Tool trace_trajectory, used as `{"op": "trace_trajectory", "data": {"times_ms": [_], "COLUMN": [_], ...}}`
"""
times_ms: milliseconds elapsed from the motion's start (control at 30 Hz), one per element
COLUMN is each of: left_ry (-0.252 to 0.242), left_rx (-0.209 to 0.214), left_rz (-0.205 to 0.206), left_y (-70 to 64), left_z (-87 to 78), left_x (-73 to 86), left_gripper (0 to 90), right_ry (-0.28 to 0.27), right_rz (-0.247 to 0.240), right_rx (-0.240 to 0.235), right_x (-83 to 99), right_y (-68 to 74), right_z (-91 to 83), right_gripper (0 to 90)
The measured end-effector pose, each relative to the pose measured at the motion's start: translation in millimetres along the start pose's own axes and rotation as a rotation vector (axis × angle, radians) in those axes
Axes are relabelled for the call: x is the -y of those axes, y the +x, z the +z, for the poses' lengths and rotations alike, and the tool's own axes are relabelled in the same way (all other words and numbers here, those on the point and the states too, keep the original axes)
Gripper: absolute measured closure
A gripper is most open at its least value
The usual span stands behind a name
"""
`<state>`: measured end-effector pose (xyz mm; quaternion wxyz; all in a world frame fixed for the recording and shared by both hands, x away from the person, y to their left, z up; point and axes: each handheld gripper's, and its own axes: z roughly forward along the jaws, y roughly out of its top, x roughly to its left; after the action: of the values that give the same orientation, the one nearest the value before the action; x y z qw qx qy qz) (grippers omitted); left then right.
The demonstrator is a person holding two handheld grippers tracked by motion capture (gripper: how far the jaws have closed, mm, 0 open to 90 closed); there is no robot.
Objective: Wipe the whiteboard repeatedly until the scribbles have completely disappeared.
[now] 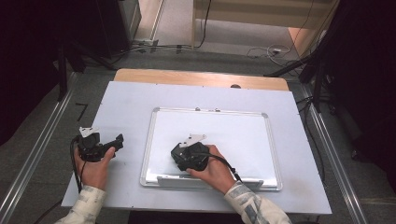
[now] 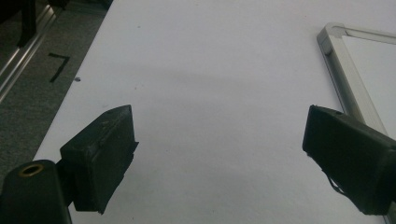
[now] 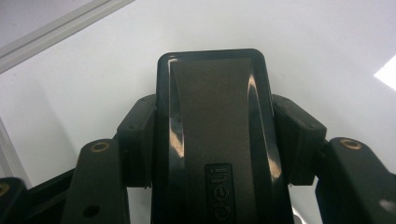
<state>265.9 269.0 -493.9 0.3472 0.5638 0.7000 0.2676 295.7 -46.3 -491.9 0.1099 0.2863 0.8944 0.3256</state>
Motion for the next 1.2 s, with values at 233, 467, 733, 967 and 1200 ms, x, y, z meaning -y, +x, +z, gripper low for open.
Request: {"op": "trace_trajectory", "data": {"times_ms": [233, 467, 733, 967, 1200], "left_ry": [0.0, -0.001, 0.003, 0.007, 0.005], "left_rx": [0.002, 0.001, -0.002, -0.003, -0.004], "left_rz": [0.002, -0.005, 0.0, -0.002, -0.003], "left_y": [-0.1, 1.4, 0.2, -0.2, -0.6], "left_z": [-0.8, -0.5, -0.4, 0.8, 0.7], "left_x": [0.0, 0.3, 0.5, 0.7, 0.6], "left_gripper": [9.8, 9.8, 9.8, 9.8, 9.8], "right_ry": [-0.001, -0.001, 0.003, -0.003, -0.02], "right_rz": [-0.015, -0.008, 0.004, 0.026, 0.041], "right_rx": [-0.005, -0.008, 0.011, 0.034, 0.048], "right_x": [-3.6, 4.9, 21.8, 37.8, 50.8], "right_y": [3.1, -6.1, -25.3, -42.4, -55.4], "right_z": [3.1, -4.5, -19.3, -32.8, -41.3], "right_gripper": [38.6, 38.6, 38.6, 38.6, 38.5]}}
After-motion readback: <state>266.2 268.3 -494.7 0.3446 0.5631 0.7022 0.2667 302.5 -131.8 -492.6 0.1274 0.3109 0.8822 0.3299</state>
